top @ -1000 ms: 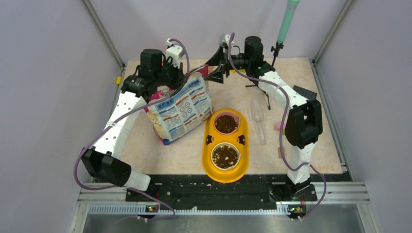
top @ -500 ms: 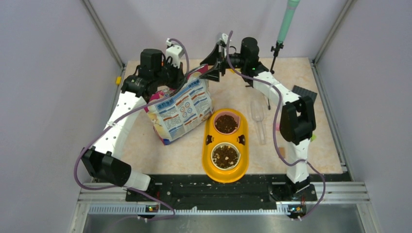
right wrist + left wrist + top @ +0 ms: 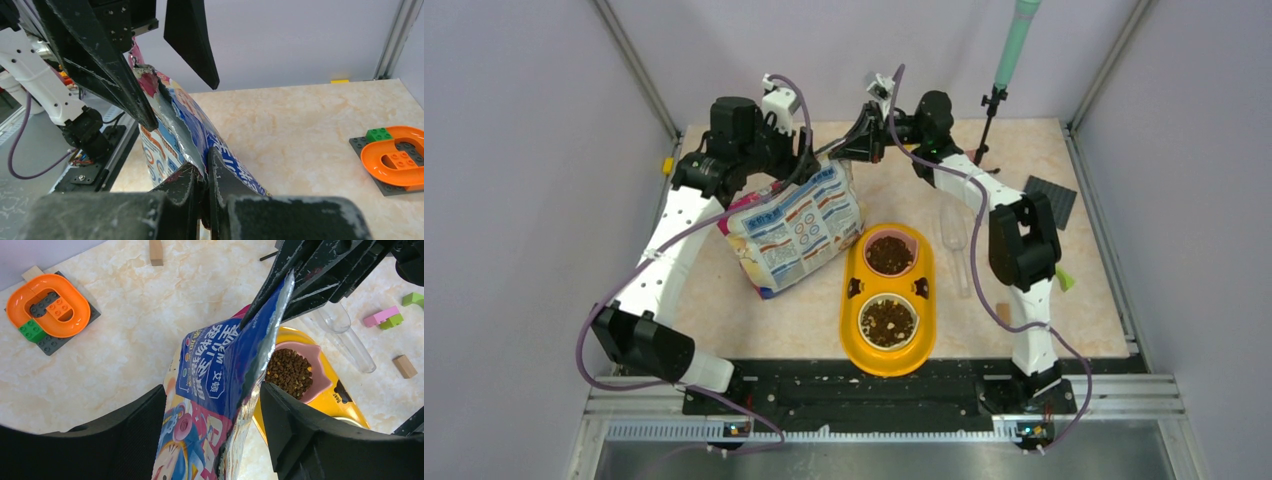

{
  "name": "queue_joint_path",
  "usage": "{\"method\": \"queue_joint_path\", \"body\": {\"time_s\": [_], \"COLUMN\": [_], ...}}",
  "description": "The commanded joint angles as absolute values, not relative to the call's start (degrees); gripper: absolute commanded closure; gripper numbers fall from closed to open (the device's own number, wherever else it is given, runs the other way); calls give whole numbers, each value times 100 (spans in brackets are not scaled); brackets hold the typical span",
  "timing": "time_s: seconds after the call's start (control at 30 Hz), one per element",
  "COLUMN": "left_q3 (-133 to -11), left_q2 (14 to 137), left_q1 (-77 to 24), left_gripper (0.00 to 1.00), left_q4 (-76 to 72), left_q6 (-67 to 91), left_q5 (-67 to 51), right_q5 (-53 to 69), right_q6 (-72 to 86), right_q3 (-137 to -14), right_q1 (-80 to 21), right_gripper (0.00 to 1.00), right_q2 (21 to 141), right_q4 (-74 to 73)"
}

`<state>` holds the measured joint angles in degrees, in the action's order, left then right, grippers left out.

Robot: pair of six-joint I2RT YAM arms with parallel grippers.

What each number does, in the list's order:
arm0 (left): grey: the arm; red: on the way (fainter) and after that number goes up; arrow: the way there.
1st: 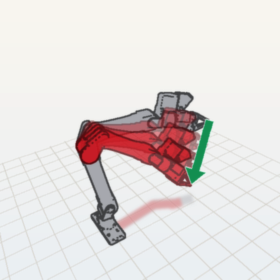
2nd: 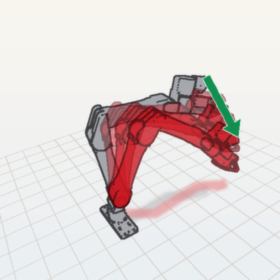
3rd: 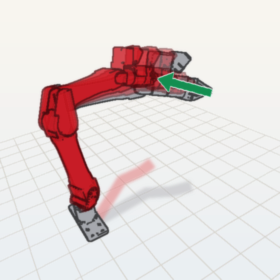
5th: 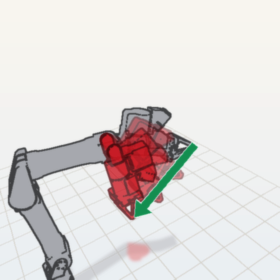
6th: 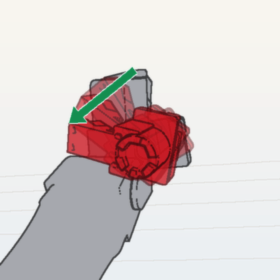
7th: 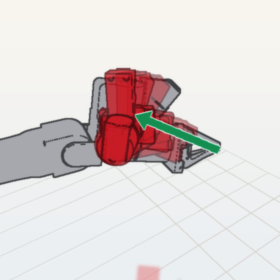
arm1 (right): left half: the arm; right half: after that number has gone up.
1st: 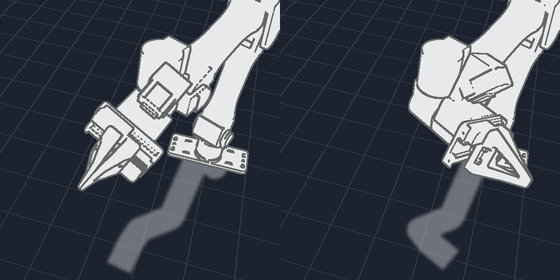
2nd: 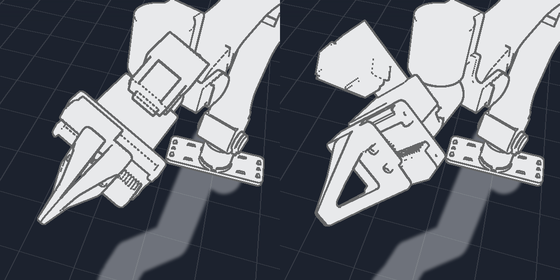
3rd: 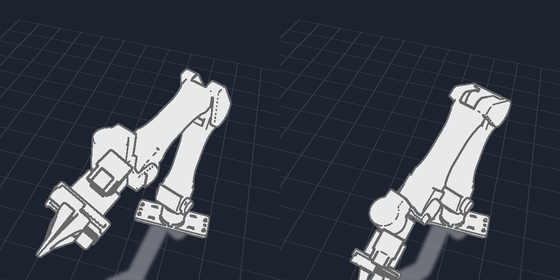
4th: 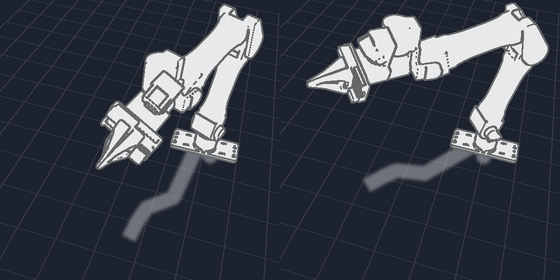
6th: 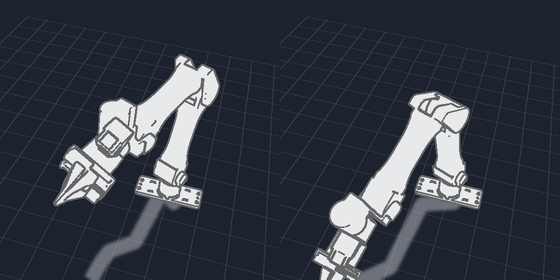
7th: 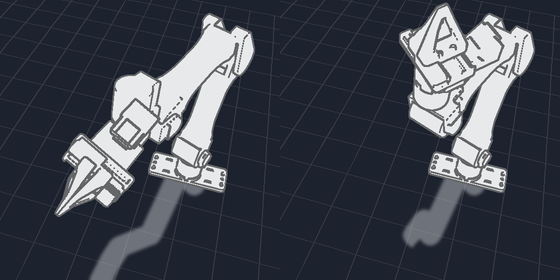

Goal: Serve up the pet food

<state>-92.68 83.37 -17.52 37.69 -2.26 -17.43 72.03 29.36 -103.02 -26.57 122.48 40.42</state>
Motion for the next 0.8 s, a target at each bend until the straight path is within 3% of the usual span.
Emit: {"method": "queue_joint_path", "body": {"time_s": [0.0,0.17,0.23,0.27,0.33,0.53,0.57,0.6,0.63,0.67,0.77], "left_q3": [-9378,-9648,-9705,-9719,-9753,-9570,-9613,-9672,-9718,-9724,-9581], "left_q2": [8379,8760,8840,8877,8917,8570,8540,8527,8504,8469,8284], "left_q1": [-1738,-1833,-1837,-1845,-1846,-1872,-1864,-1863,-1863,-1863,-1863], "left_gripper": [30,35,43,55,100,100,92,62,39,28,25], "left_q4": [3464,3555,3526,3498,3453,3394,3552,3742,3950,4104,4384], "left_q6": [-110,-39,-18,-10,-15,-105,-114,-185,-230,-236,-261], "left_q5": [-1775,-1624,-1723,-1775,-1657,-1650,-1578,-1546,-1494,-1440,-1409], "right_q5": [7111,7142,7120,7117,7109,6992,6962,6928,6902,6886,6882], "right_q6": [3513,3454,3372,3363,3365,3086,3006,2954,2930,2919,2699], "right_q3": [-10485,-10451,-10430,-10420,-10407,-10300,-10289,-10284,-10281,-10279,-10323], "right_q1": [-2689,-2689,-2690,-2694,-2690,-2673,-2668,-2664,-2655,-2642,-2632], "right_gripper": [100,100,100,100,100,100,100,100,100,100,100], "right_q2": [12045,12018,12006,12006,12001,11910,11887,11877,11881,11875,11874], "right_q4": [5205,5081,4965,4955,4933,4538,4438,4368,4314,4281,4019]}}
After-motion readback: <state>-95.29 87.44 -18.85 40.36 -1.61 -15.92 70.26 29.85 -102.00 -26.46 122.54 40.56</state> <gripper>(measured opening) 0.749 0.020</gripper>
